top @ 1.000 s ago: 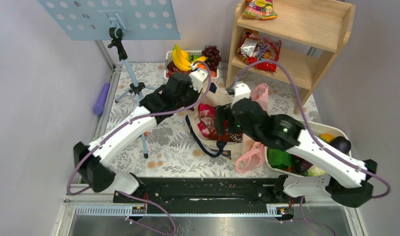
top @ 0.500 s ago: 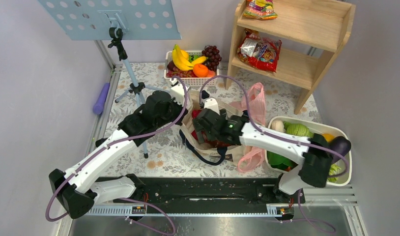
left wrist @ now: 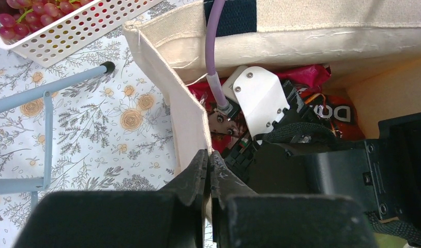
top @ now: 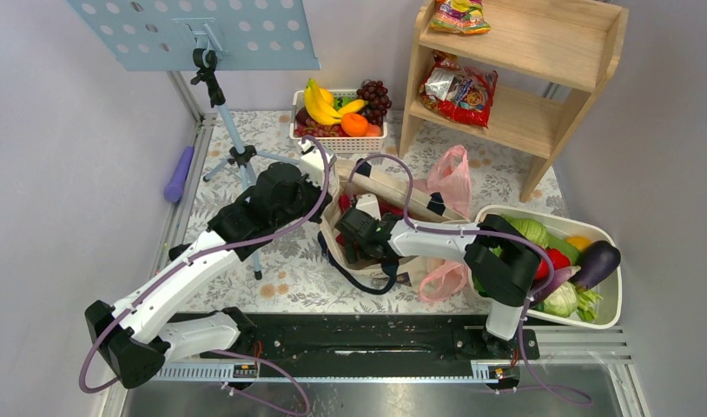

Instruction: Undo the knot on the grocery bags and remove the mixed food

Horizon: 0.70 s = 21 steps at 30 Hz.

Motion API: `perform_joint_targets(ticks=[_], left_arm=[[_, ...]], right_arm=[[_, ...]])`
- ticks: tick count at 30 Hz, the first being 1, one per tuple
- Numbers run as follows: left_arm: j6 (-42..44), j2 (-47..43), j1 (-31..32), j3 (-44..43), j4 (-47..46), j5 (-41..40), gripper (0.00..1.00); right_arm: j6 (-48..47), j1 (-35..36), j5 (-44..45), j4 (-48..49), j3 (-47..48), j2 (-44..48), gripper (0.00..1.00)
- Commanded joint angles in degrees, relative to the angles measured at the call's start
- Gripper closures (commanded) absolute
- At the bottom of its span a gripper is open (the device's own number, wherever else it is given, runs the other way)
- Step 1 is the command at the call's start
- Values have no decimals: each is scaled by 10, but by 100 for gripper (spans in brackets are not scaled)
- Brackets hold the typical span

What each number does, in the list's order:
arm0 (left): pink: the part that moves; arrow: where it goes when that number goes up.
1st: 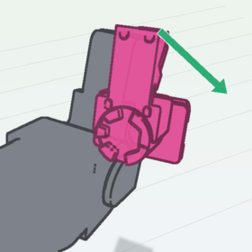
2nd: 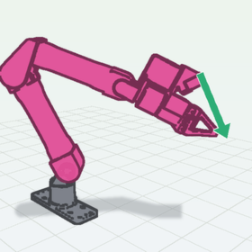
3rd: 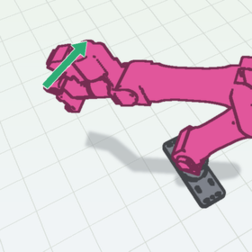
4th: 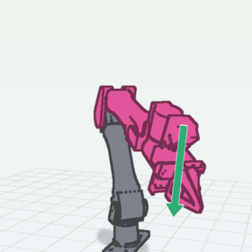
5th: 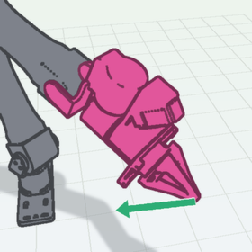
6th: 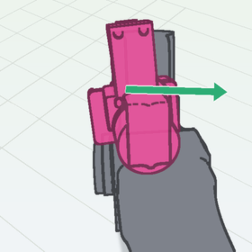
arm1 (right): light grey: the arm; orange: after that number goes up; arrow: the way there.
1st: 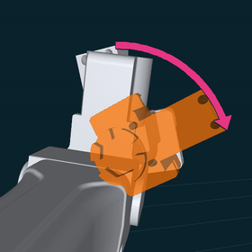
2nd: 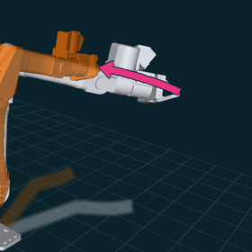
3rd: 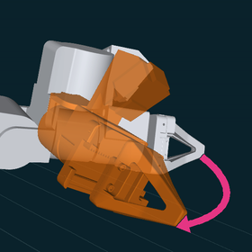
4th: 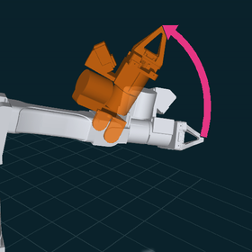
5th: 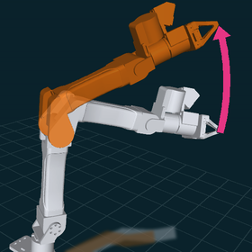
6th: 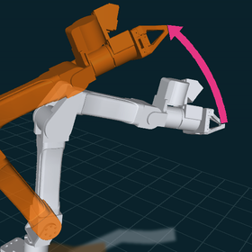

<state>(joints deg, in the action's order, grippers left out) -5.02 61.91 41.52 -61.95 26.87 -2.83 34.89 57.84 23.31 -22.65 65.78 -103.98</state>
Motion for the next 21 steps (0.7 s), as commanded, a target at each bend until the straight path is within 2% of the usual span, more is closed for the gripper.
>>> perform_joint_targets(ticks=[1,2,4,5,8,13,21], left_arm=[[-5,-17,2,2,-24,5,100],[-5,-17,2,3,-24,3,100],[-4,-18,1,3,-23,1,100],[-3,-17,2,4,-23,0,100],[-3,-16,2,4,-24,0,100],[0,-10,2,5,-24,-6,100],[6,-20,2,7,-24,-27,100]], right_arm=[[44,-15,-36,31,-25,-40,22],[42,-17,-37,36,-27,-37,34],[33,-21,-39,43,-30,-26,71],[30,-21,-36,45,-31,-18,82],[13,-21,-35,49,-32,8,100],[7,-29,-124,42,-15,112,100],[-63,-29,-100,96,-39,351,100]])
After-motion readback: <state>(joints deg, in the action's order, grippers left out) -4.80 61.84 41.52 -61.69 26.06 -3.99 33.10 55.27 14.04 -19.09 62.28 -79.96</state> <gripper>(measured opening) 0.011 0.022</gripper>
